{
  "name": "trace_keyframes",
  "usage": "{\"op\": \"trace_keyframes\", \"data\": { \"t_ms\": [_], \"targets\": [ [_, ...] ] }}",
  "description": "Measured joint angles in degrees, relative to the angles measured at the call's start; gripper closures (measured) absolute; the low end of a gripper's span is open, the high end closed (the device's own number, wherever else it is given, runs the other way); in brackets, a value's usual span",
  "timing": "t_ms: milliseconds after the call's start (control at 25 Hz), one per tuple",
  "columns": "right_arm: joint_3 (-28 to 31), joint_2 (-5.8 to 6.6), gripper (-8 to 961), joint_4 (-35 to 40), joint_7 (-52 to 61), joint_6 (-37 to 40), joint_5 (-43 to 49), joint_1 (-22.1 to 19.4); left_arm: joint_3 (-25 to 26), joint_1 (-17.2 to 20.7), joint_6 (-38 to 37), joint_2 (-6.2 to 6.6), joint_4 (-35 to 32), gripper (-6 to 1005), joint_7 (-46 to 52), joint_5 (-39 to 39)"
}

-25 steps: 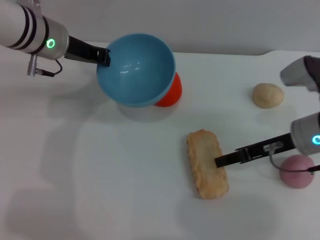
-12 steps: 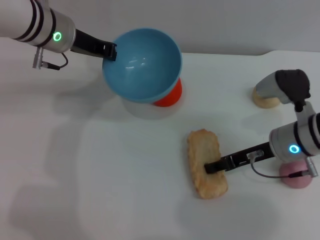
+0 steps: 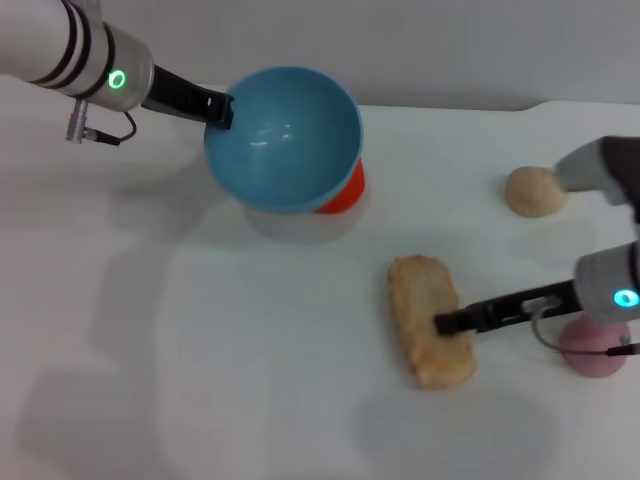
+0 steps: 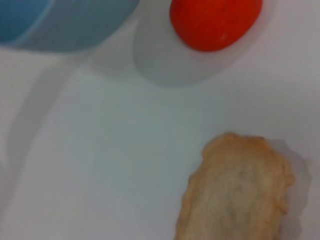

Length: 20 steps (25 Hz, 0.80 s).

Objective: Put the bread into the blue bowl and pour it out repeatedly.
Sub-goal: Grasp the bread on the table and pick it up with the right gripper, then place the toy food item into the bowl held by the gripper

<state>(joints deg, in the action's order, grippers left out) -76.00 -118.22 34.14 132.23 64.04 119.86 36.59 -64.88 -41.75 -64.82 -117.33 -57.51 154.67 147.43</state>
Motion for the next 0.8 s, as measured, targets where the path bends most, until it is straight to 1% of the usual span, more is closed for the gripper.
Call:
{"op": "trace_keyframes", "data": {
  "t_ms": [120, 240, 400, 560, 600, 680, 720, 800],
  "targets": [
    [4.57, 0.11, 704, 6.29, -0.41, 2.63, -0.03, -4.99, -1.46, -0.06, -0.4, 0.0, 0.06, 987, -0.02, 0.0],
    [10.02, -0.1, 729, 12.39, -0.88, 4.91, -0.71, -10.31, -2.4, -0.25, -1.37, -0.07, 0.19, 986, -0.03, 0.0],
    [15.07, -0.14, 761, 17.56, -1.92, 5.99, -3.62, -14.68, -5.46, -0.72, -2.37, -0.4, 0.23, 984, 0.16, -0.4],
    [18.82, -0.16, 792, 20.22, -4.72, 7.82, -6.21, -15.87, -9.59, -1.52, -3.31, -0.62, 0.97, 983, 0.58, -1.38],
    [19.99, -0.15, 800, 20.95, -6.52, 8.71, -8.13, -15.86, -10.61, -1.8, -3.53, -0.69, 1.33, 983, 0.61, -1.89],
    [20.68, -0.13, 808, 21.99, -9.03, 9.89, -11.02, -15.76, -12.5, -2.67, -3.95, -0.7, 2.67, 983, 0.65, -3.69],
    [20.84, -0.12, 812, 23.35, -12.77, 11.44, -14.7, -15.52, -13.23, -3.21, -4.08, -0.73, 3.43, 983, 0.66, -4.69],
    [20.75, -0.12, 820, 23.94, -14.47, 12.08, -16.15, -15.29, -14.37, -4.39, -4.22, -0.85, 5.22, 983, 0.66, -6.73]
  ]
}}
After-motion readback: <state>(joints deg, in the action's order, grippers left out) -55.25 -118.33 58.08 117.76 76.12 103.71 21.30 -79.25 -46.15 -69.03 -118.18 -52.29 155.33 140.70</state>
